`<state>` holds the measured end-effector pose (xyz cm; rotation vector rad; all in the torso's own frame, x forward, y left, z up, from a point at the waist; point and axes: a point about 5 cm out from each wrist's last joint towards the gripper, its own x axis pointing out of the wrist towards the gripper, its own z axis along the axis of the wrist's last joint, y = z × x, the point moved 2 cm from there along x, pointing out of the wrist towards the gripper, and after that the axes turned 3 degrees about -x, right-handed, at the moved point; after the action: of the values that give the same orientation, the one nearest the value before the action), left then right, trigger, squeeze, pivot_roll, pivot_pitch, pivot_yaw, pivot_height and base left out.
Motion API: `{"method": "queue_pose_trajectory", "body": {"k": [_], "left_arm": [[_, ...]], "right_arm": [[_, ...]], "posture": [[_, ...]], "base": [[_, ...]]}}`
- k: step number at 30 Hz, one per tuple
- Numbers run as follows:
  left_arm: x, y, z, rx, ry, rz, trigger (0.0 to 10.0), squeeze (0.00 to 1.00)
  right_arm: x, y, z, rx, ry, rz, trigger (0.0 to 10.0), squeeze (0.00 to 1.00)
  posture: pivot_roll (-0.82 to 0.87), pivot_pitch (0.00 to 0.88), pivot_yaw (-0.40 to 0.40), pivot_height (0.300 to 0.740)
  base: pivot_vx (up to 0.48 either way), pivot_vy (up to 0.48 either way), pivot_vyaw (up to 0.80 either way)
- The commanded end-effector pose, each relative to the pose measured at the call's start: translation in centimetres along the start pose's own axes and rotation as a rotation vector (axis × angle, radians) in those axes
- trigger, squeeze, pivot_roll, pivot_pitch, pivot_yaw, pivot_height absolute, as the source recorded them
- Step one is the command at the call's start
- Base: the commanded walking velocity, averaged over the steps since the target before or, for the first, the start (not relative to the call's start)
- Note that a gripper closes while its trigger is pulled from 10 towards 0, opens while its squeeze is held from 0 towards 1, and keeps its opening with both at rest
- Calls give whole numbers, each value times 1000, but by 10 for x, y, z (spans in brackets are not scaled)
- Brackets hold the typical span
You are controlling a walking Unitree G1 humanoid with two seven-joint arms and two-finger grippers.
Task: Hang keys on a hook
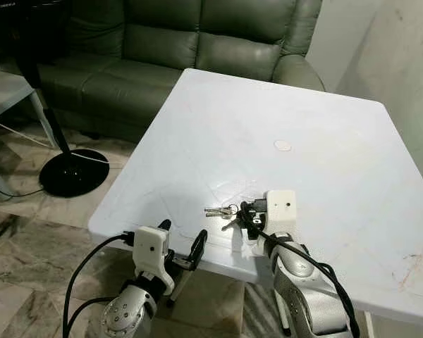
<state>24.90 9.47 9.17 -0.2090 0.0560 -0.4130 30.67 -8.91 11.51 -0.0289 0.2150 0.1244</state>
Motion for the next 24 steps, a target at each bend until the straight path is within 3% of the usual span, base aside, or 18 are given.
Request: {"method": "queue_pose_trajectory", "body": {"k": [1,13,16,24], "left_arm": [[-1,-4,1,3,3,-7,10000,0],[1,-4,2,0,1,-10,10000,0],[1,-5,2,-1,0,-9,10000,0],[2,-4,3,-1,-1,-6,10000,0]], "right_arm": [[1,15,0,54,19,8,10000,0],[5,20,-4,67,46,-27,10000,0],[5,23,-5,118,62,-19,10000,0],[6,27,0,142,40,7,10000,0]], "posture": [[70,134,-108,740],[71,129,-107,740],[71,129,-107,740],[74,131,-105,740]], "base": [[0,0,0],[0,0,0],[0,0,0],[0,0,0]]}}
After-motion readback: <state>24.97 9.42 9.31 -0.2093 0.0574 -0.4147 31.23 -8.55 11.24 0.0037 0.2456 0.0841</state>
